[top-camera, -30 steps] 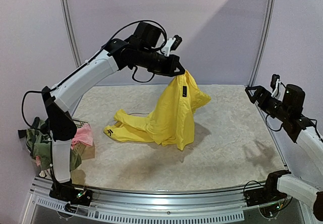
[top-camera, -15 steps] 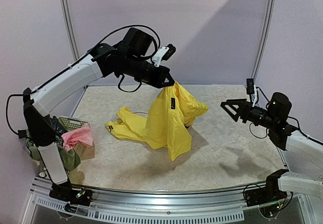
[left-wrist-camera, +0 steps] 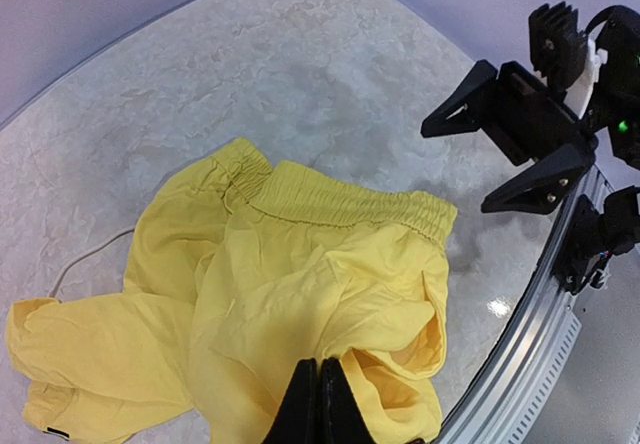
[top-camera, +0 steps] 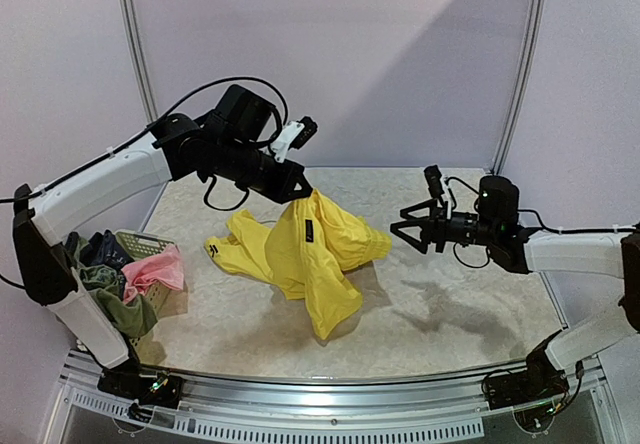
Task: Fold and stack the mixed laundry pile
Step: Pass from the left arm to the right, then flatten out the crumpled shorts at the center of the board.
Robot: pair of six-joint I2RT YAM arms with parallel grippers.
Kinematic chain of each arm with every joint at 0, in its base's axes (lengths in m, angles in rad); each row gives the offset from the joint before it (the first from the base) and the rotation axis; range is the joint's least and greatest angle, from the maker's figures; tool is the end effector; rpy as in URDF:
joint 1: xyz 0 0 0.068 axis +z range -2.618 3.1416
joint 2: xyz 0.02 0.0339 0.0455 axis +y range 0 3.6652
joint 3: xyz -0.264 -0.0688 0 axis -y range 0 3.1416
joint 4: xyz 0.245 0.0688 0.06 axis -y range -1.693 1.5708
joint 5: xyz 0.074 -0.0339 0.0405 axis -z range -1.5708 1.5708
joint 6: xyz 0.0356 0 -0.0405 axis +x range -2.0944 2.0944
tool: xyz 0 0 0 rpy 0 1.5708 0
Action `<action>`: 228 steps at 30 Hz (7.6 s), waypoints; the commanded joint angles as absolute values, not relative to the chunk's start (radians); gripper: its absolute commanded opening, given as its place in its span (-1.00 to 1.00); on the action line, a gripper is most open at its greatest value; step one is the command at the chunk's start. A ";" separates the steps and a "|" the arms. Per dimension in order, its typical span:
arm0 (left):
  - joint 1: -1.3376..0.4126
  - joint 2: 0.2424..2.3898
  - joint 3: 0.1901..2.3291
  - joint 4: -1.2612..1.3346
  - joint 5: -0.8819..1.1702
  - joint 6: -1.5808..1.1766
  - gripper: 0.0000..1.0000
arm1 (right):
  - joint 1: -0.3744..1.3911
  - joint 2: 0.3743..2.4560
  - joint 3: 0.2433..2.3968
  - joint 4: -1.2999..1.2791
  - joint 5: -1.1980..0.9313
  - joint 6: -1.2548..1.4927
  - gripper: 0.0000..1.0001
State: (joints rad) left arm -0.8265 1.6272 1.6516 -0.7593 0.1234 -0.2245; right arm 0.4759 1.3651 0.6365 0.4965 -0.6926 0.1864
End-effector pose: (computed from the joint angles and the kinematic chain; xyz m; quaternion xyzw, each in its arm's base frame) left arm 0.2403 -0.2674 0.3697 0.2943 0.8638 -0.2520 0.3222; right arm 0.2451 0.1519 0.2303 -0.3148 0.6996 0.4415 0.4654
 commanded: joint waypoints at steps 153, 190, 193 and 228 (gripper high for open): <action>-0.956 1.490 1.287 -0.599 -0.234 -0.192 0.75 | 0.612 1.354 0.943 0.003 -0.154 0.474 -1.00; -1.045 1.780 1.037 -0.260 0.033 -0.291 -0.42 | 0.600 1.402 1.035 -0.146 0.053 0.427 -1.00; -1.045 1.762 1.029 -0.252 0.014 -0.291 -0.99 | 0.598 1.395 1.034 -0.153 0.057 0.428 -1.00; -0.995 1.276 1.280 -0.833 -1.042 -0.286 -1.00 | 0.601 1.166 1.340 -0.306 -0.090 0.182 -1.00</action>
